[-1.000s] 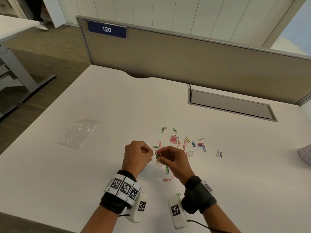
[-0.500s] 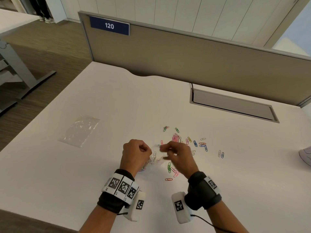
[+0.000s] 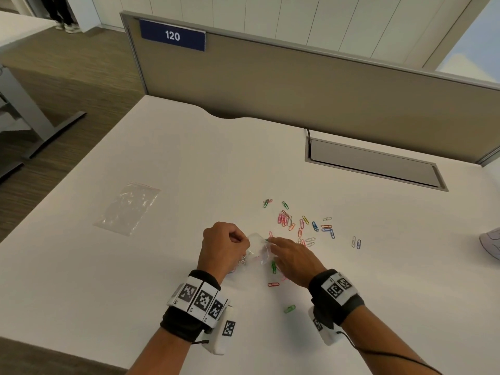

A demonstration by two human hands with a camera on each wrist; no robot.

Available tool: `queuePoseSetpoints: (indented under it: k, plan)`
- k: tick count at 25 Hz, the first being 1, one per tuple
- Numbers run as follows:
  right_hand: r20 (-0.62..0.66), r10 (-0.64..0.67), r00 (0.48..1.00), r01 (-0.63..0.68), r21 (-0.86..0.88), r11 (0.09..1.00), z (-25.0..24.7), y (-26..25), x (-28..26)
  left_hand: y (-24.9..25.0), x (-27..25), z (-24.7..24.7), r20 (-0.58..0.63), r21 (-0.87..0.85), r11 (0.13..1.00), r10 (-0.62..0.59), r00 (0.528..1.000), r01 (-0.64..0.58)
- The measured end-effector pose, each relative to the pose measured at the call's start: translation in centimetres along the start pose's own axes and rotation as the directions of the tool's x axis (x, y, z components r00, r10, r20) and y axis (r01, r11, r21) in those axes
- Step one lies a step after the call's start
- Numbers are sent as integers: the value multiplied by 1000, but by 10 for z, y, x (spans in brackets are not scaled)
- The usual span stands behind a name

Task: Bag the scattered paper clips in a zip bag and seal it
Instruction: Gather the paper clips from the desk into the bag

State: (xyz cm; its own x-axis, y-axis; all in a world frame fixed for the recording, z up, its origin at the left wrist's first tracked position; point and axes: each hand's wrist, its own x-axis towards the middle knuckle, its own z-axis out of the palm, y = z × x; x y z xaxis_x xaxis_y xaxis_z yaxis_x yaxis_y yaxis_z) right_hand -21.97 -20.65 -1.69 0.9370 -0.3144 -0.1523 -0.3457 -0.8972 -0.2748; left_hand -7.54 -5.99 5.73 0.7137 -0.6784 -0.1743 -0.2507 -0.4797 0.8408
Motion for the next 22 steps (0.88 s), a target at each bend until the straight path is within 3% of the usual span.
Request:
queuePoseSetpoints:
  k: [2, 5, 7, 14, 22]
  plan:
    - [-2, 42, 999, -41, 49, 998, 3, 8, -18, -1, 2, 0, 1, 2, 1000, 4, 1000, -4]
    - [96, 274, 957, -287, 157, 945, 1, 20, -28, 2, 5, 4, 19, -4, 1000, 11, 1000, -11]
    - [150, 329, 932, -347, 112, 931, 4, 20, -28, 6, 4, 9, 37, -6, 1000, 17, 999, -17]
    - [-134, 273, 953, -253, 147, 956, 20, 8, -16, 9, 1, 18, 71, -32, 999, -1, 997, 4]
    - [-70, 273, 959, -263, 124, 957, 15, 12, -6, 7, 2, 22, 86, -40, 999, -6, 996, 9]
